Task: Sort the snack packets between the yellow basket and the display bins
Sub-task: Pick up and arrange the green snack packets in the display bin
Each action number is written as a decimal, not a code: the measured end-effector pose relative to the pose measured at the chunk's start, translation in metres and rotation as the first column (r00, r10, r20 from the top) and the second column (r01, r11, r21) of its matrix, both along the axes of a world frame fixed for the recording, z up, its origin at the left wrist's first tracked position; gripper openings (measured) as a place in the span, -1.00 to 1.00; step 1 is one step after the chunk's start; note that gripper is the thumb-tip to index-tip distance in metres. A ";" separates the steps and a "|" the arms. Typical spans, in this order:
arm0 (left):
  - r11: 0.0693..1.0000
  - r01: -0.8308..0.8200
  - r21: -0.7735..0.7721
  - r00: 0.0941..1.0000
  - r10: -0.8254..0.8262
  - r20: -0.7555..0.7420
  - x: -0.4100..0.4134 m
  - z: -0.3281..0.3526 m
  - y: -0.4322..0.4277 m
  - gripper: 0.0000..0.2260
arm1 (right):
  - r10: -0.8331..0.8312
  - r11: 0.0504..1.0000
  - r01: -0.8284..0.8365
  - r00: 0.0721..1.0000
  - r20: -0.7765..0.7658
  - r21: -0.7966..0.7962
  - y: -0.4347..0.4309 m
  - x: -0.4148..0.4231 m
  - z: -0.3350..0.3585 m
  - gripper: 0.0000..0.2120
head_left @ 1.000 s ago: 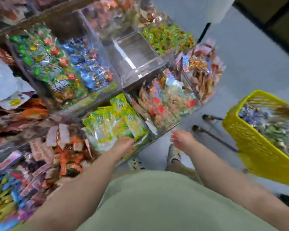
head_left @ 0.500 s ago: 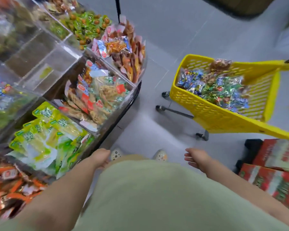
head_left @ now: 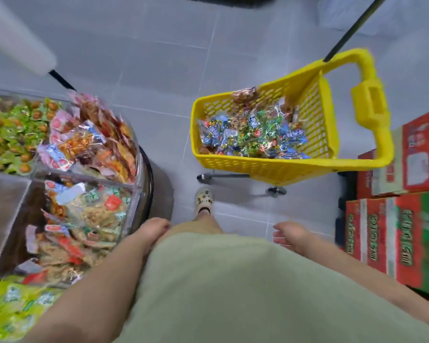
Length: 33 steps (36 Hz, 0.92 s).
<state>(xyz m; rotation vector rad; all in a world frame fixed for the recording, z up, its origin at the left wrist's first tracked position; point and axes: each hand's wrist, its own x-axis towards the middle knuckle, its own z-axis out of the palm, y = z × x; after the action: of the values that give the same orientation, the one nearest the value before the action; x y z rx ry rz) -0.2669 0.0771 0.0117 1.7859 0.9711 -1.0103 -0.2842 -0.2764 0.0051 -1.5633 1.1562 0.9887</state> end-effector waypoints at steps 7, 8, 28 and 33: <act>0.855 0.497 0.150 0.867 -0.498 -0.033 0.109 0.006 0.019 -0.74 | -0.112 0.993 0.114 0.991 0.070 -0.028 0.006 0.067 0.008 -0.85; 0.847 0.510 0.147 0.859 -0.511 -0.039 0.124 0.005 0.022 -0.76 | -0.136 0.990 0.138 0.987 0.084 -0.023 0.010 0.078 0.009 -0.83; 0.934 0.357 -0.001 0.933 -0.356 -0.058 0.265 -0.009 -0.024 -0.91 | -0.059 0.987 0.104 0.946 0.319 -0.124 0.017 0.271 0.013 -0.83; 0.949 0.315 -0.025 0.945 -0.316 -0.080 0.273 -0.015 -0.047 -0.84 | 0.176 0.957 -0.094 0.940 0.293 -0.275 0.023 0.302 0.003 -0.54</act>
<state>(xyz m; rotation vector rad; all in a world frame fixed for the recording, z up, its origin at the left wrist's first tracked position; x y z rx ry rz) 0.0063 0.0304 -0.0036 1.9426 0.7381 -1.2952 0.0173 -0.2533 0.0081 -1.9515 0.9889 0.6588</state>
